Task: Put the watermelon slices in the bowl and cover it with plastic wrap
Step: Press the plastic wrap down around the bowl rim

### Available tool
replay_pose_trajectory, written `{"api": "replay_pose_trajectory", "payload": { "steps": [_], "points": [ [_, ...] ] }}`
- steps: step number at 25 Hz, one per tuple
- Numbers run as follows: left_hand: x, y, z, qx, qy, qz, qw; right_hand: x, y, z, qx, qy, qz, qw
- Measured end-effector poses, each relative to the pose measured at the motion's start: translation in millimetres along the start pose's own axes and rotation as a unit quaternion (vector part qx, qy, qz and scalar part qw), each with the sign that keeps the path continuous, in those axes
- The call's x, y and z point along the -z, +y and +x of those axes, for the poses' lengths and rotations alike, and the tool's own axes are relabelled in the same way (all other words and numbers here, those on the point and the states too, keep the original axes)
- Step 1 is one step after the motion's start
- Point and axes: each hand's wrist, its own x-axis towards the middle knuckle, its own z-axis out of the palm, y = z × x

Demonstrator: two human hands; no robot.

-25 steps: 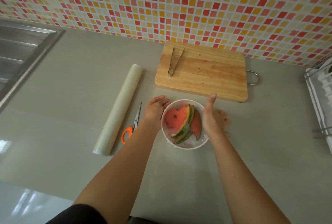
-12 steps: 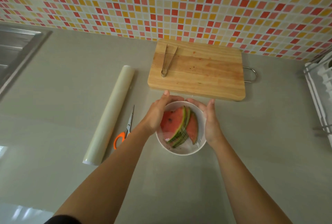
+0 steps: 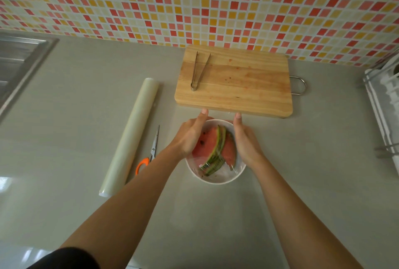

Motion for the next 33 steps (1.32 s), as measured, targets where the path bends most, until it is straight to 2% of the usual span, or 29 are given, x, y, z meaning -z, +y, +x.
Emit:
{"api": "replay_pose_trajectory", "payload": {
  "steps": [4, 6, 8, 10, 11, 13, 14, 15, 16, 18, 20, 21, 22, 24, 27, 29, 31, 33],
  "points": [
    [-6, 4, -8, -0.011, 0.05, 0.077, 0.996, 1, -8, -6, 0.012, 0.032, -0.118, 0.992],
    [-9, 6, -11, -0.012, 0.121, 0.053, 0.991, 1, -10, -6, 0.007, 0.072, -0.207, 0.976],
    [-9, 0, -26, 0.016, 0.237, -0.084, 0.968, 1, -6, -7, -0.012, 0.112, -0.274, 0.955],
    [-25, -16, -54, 0.046, 0.318, -0.245, 0.915, 1, 2, -5, 0.009, 0.155, -0.228, 0.961],
    [-42, -24, -71, 0.054, 0.314, -0.281, 0.905, 1, 3, -3, 0.027, 0.147, -0.157, 0.976],
    [-72, -29, -93, 0.02, 0.272, -0.286, 0.919, 1, -2, -3, 0.03, 0.046, 0.011, 0.998],
    [-78, -29, -94, -0.011, 0.252, -0.291, 0.923, 0, -3, -5, -0.004, 0.003, 0.098, 0.995],
    [-73, -27, -86, -0.033, 0.229, -0.305, 0.924, 0, -2, -9, -0.045, 0.006, 0.137, 0.99],
    [-60, -23, -73, -0.041, 0.205, -0.321, 0.924, 1, 2, -14, -0.084, 0.043, 0.13, 0.987],
    [-26, -21, -49, -0.017, 0.212, -0.283, 0.935, 5, 5, -32, -0.135, 0.124, 0.012, 0.983],
    [-5, -29, -40, 0.027, 0.243, -0.238, 0.94, 10, 5, -44, -0.111, 0.148, -0.107, 0.977],
    [-5, -32, -42, 0.029, 0.236, -0.232, 0.943, 10, 5, -45, -0.069, 0.168, -0.098, 0.979],
    [-11, -33, -44, 0.014, 0.217, -0.236, 0.947, 10, 4, -42, -0.03, 0.181, -0.044, 0.982],
    [-24, -33, -46, -0.045, 0.176, -0.25, 0.951, 4, 0, -36, 0.02, 0.156, 0.09, 0.984],
    [-29, -29, -36, -0.102, 0.163, -0.252, 0.949, -13, 2, -33, 0.048, 0.123, 0.176, 0.975],
    [-30, -25, -31, -0.1, 0.156, -0.287, 0.94, -18, 6, -30, 0.031, 0.138, 0.252, 0.957],
    [-30, -24, -29, -0.081, 0.142, -0.324, 0.932, -19, 9, -27, -0.013, 0.118, 0.325, 0.938],
    [-31, -23, -29, -0.063, 0.14, -0.324, 0.933, -18, 11, -24, -0.053, 0.103, 0.328, 0.938]
  ]
}}
